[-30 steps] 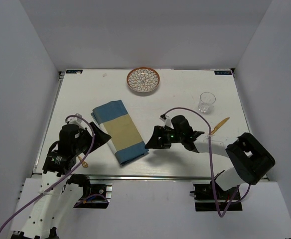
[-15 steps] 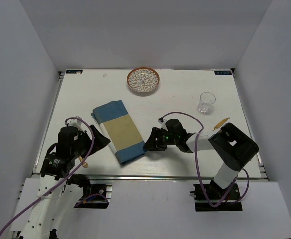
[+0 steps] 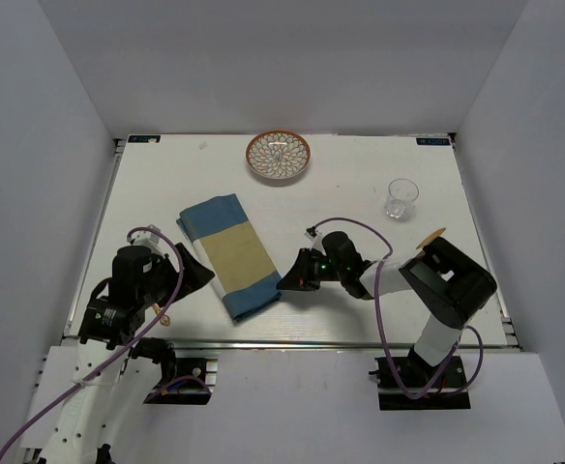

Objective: Set the dinner table for one person

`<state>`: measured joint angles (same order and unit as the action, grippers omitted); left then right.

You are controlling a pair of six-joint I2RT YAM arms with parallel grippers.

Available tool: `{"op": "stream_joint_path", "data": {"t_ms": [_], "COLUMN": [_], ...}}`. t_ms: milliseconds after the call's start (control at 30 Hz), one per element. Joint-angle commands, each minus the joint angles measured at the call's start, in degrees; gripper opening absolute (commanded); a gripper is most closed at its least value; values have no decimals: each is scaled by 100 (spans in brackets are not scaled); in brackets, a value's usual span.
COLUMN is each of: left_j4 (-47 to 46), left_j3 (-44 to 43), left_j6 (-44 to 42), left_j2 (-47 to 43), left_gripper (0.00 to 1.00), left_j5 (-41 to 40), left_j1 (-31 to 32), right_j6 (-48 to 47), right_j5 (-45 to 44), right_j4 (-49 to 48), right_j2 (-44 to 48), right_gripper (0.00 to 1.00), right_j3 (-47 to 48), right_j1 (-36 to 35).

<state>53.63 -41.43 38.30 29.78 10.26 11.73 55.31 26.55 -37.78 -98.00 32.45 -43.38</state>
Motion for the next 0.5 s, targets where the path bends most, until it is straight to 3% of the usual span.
{"op": "stream_joint_path", "data": {"t_ms": [0,167,467], "left_j4": [-45,-116,-177], "left_j3": [3,599,970], "left_j6": [-78,150,652], "left_j2": [-34,81,-139], "left_gripper": [98,98,93], "left_j5": [230,495,301], "left_j1": [-30,23,23], "right_j6": [-11,-309,-759], "right_j5": [0,-456,-3083], "right_j4": [-257,497,2877], "right_j2": [209,904,2688], "right_gripper": [0,0,0], "right_j3": [86,262,570], "right_j1": [-13,-39,13]}}
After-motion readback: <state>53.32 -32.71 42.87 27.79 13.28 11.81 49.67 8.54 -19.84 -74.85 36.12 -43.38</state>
